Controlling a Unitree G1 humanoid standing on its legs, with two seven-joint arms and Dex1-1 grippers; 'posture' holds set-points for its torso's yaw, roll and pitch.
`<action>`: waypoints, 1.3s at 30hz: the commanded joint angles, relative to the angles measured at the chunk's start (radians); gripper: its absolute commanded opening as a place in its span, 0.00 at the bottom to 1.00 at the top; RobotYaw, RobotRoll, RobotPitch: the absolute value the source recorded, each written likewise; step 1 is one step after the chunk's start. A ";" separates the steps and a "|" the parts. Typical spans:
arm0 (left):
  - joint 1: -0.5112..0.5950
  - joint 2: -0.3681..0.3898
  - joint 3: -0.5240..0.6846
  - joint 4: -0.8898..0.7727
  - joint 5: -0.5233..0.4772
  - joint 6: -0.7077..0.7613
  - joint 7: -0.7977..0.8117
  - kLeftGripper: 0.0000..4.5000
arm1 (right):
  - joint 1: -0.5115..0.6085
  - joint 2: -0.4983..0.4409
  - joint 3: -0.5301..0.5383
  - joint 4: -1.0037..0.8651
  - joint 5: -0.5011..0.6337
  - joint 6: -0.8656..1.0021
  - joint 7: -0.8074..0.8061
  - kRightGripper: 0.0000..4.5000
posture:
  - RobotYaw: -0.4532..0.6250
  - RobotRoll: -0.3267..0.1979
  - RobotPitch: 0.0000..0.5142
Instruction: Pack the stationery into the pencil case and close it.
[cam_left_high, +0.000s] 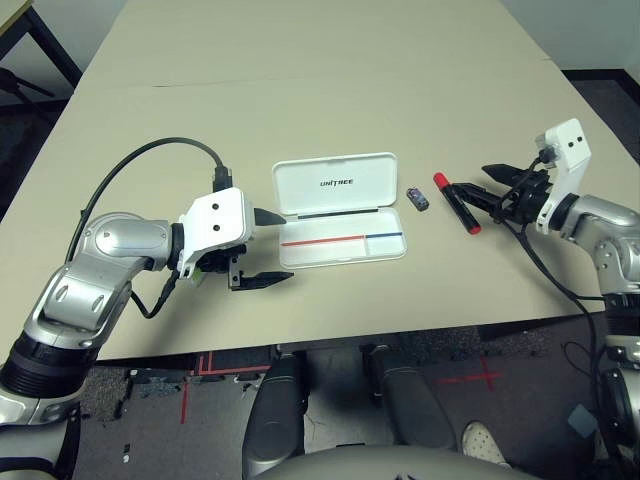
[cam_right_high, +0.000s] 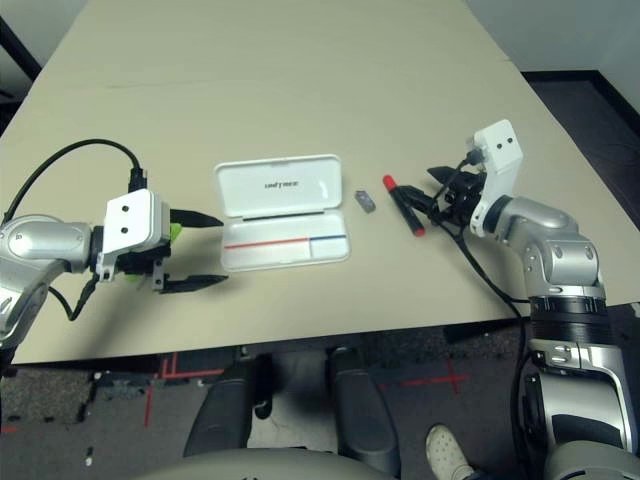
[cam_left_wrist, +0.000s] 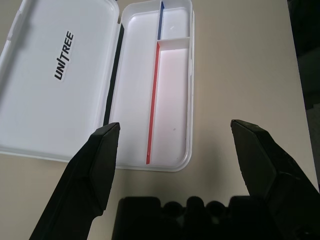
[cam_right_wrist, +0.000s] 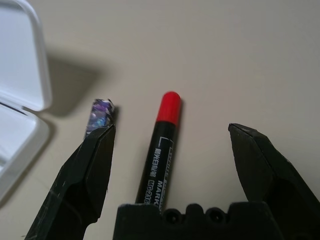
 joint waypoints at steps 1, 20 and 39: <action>-0.005 0.009 -0.005 -0.001 0.006 -0.012 0.007 0.99 | -0.006 0.006 0.031 0.008 -0.027 0.037 -0.026 1.00 | 0.43 0.62 0.40; 0.012 0.015 0.004 -0.027 0.003 -0.004 0.044 1.00 | -0.086 0.046 0.140 0.187 -0.134 0.069 -0.018 0.61 | 0.48 0.62 0.36; 0.013 0.030 -0.004 -0.016 0.008 -0.022 0.042 1.00 | -0.164 -0.244 0.193 0.096 -0.075 -0.071 0.551 0.12 | 0.46 0.62 0.36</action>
